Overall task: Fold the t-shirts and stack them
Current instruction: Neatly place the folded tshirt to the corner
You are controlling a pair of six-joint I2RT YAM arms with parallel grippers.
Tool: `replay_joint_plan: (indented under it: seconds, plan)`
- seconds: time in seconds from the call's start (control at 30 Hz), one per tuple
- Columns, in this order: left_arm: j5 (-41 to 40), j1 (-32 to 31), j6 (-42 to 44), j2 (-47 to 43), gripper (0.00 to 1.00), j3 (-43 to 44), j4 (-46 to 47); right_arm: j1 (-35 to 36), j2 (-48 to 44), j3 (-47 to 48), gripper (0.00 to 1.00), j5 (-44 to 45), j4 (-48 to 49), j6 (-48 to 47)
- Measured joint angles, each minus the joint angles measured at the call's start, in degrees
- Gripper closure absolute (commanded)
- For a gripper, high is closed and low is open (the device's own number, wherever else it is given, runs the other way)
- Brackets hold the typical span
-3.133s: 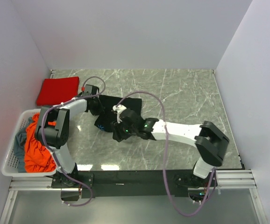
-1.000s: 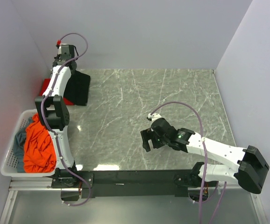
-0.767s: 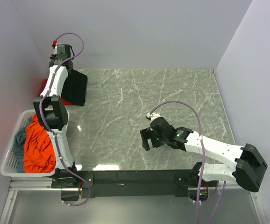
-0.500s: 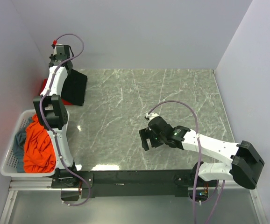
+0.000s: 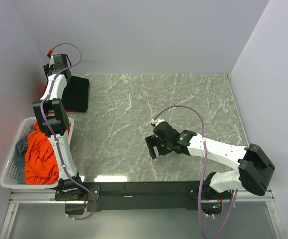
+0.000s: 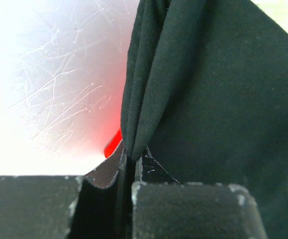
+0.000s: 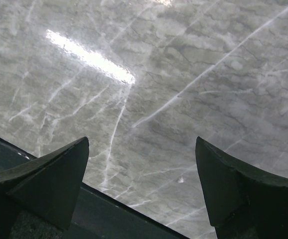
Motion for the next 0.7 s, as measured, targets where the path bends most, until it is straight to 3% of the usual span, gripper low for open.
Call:
replay_joint_plan:
  seconds: [0.7]
  plan:
    - [-7.1,2.1,6.2,8.0,0.99,-0.9,8.7,0.0,4.2,4.7,0.08,0.5,-4.4,-1.0]
